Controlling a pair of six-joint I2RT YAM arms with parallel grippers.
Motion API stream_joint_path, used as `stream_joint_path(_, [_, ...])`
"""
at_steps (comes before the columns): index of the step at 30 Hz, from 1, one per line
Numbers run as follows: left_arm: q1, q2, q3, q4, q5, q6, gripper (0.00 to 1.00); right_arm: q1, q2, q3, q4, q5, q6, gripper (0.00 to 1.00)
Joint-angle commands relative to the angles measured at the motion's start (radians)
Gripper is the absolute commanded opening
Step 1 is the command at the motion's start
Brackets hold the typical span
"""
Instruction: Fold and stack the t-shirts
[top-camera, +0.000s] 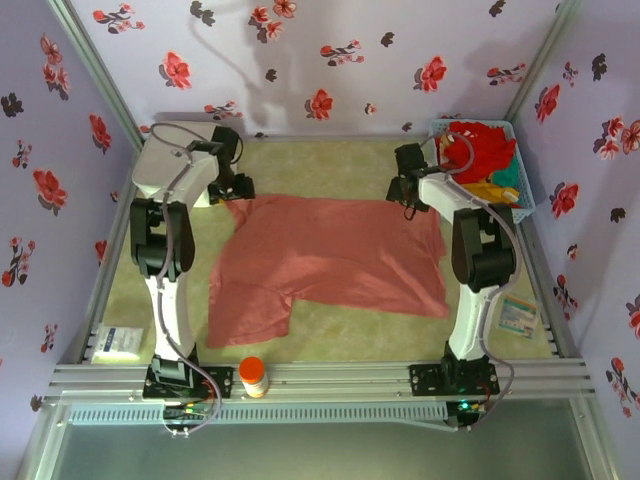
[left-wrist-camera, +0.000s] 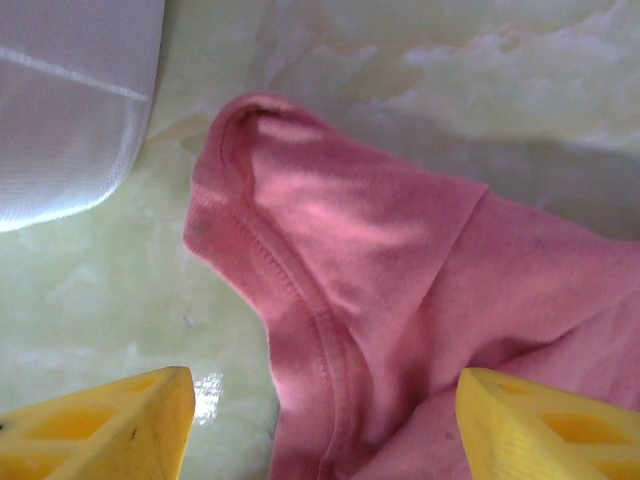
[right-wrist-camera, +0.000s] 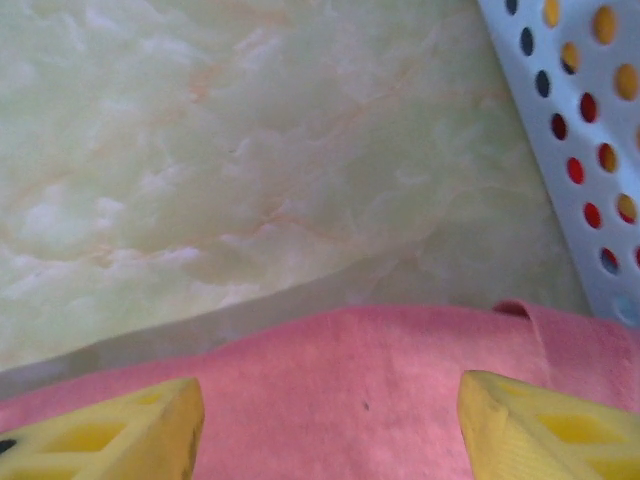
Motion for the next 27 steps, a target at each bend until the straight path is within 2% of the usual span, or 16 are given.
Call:
stream_joint_path(1, [0.009,0.071,0.093,0.0,0.009,-0.006,0.7,-0.022,0.062,0.067,-0.068,-0.009,0.0,0.68])
stream_joint_path(8, [0.009,0.178,0.177,-0.036,0.044,-0.034,0.69,-0.035,0.16,0.135,-0.114,-0.103,-0.033,0.67])
stream_joint_path(13, [0.008,0.233,0.218,-0.064,0.051,-0.048,0.65,-0.037,0.19,0.149,-0.124,-0.133,-0.041,0.6])
stream_joint_path(15, [0.01,0.255,0.235,-0.076,0.055,-0.048,0.59,-0.039,0.2,0.158,-0.126,-0.144,-0.043,0.53])
stream_joint_path(18, [0.013,0.288,0.269,-0.099,0.06,-0.048,0.5,-0.04,0.205,0.176,-0.131,-0.135,-0.046,0.35])
stream_joint_path(20, [0.016,0.297,0.287,-0.108,0.061,-0.048,0.4,-0.04,0.198,0.192,-0.132,-0.126,-0.045,0.22])
stream_joint_path(21, [0.018,0.299,0.294,-0.11,0.06,-0.047,0.34,-0.04,0.194,0.199,-0.134,-0.124,-0.042,0.18])
stream_joint_path(23, [0.019,0.293,0.311,-0.116,0.059,-0.047,0.14,-0.038,0.178,0.209,-0.129,-0.123,-0.037,0.11])
stream_joint_path(25, [0.02,0.277,0.322,-0.117,0.049,-0.05,0.01,-0.031,0.153,0.204,-0.111,-0.119,-0.036,0.0])
stream_joint_path(27, [0.022,0.255,0.328,-0.119,0.041,-0.05,0.0,-0.022,0.124,0.2,-0.101,-0.091,-0.04,0.0])
